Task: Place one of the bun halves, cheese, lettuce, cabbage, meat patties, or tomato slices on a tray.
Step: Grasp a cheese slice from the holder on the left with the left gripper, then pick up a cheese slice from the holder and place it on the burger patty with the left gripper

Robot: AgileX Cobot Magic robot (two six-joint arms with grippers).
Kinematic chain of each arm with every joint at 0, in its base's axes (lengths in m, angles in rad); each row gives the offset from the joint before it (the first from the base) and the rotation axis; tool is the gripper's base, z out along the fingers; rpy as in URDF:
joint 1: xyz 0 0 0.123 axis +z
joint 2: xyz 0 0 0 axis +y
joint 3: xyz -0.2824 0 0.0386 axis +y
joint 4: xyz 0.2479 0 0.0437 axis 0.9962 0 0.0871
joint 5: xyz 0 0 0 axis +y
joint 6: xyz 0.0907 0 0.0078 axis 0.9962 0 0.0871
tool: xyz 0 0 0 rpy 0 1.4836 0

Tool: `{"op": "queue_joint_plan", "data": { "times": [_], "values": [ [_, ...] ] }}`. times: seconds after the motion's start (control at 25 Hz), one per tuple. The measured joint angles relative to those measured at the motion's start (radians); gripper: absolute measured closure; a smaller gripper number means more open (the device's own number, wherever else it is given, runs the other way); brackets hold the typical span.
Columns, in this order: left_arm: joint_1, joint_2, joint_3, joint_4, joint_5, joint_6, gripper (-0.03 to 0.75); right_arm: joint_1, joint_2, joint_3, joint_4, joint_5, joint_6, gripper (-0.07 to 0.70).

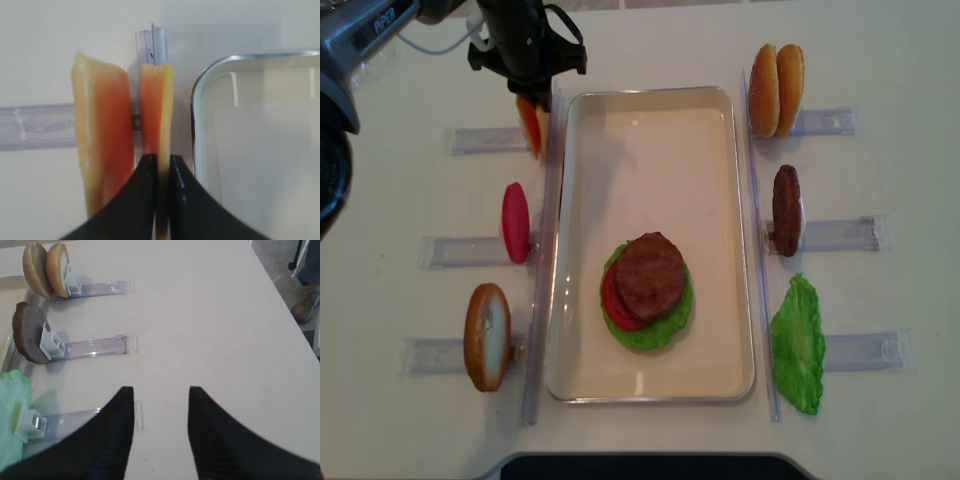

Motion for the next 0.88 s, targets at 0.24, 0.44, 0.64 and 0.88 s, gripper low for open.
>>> {"op": "queue_joint_plan", "data": {
  "times": [0.24, 0.44, 0.64, 0.88],
  "values": [
    [0.000, -0.009, 0.000, 0.000, 0.036, 0.006, 0.681, 0.000, 0.000, 0.000, 0.000, 0.000, 0.000, 0.347],
    [0.000, -0.066, 0.000, -0.005, 0.054, 0.008, 0.682, 0.000, 0.000, 0.000, 0.000, 0.000, 0.000, 0.347],
    [0.000, -0.132, -0.017, -0.029, 0.061, 0.010, 0.682, 0.000, 0.000, 0.000, 0.000, 0.000, 0.000, 0.347],
    [0.000, -0.192, -0.017, -0.043, 0.103, 0.022, 0.682, 0.000, 0.000, 0.000, 0.000, 0.000, 0.000, 0.347]
  ]
}}
